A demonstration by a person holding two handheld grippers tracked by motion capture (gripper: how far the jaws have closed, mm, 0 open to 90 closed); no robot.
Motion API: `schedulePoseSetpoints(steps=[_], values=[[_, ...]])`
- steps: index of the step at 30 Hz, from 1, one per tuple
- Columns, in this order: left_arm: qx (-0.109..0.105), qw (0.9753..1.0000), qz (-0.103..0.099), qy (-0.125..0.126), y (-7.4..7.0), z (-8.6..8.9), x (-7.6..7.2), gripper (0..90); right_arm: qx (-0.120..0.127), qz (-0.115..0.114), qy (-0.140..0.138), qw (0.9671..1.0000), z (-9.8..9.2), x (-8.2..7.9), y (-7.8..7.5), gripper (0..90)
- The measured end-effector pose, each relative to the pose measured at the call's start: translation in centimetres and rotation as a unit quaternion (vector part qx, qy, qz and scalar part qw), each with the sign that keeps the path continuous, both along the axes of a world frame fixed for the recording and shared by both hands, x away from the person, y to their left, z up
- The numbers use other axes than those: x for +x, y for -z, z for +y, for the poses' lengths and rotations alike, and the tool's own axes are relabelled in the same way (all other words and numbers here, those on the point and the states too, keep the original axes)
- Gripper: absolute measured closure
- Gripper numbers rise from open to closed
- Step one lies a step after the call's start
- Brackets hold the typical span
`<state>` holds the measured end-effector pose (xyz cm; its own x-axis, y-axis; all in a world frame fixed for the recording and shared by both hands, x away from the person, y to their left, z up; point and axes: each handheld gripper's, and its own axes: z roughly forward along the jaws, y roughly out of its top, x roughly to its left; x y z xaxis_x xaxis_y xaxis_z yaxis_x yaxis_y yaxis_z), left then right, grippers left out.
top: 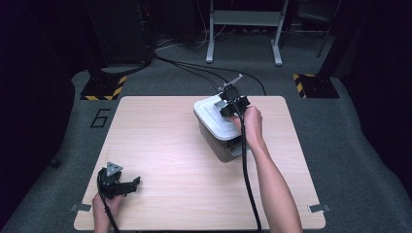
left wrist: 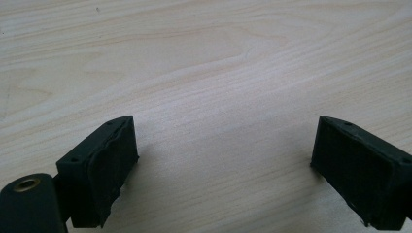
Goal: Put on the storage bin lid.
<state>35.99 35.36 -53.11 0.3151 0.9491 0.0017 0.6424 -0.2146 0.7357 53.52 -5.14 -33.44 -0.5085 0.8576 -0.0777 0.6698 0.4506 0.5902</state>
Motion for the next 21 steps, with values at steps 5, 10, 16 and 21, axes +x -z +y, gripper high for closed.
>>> schedulePoseSetpoints(steps=[5, 10, 16, 21], values=[[0.0, 1.0, -0.002, 0.001, 0.0, 0.0, 0.0, 9.2, -0.002, 0.0, -0.005, 1.0, 0.2, -0.3, 0.0, 57.2], [0.001, 1.0, -0.002, 0.0, 0.0, 0.0, 0.0, 9.2, -0.005, -0.007, -0.005, 0.9999, 0.2, -0.7, -0.4, 42.9], [0.0, 1.0, -0.001, 0.001, 0.0, 0.0, 0.0, 9.2, 0.008, -0.011, -0.008, 0.9999, -0.8, -1.4, -0.7, 19.0], [0.001, 1.0, 0.001, 0.002, 0.0, 0.0, 0.0, 9.2, 0.009, -0.018, -0.017, 0.9997, -1.5, -2.1, -0.8, 13.6]])
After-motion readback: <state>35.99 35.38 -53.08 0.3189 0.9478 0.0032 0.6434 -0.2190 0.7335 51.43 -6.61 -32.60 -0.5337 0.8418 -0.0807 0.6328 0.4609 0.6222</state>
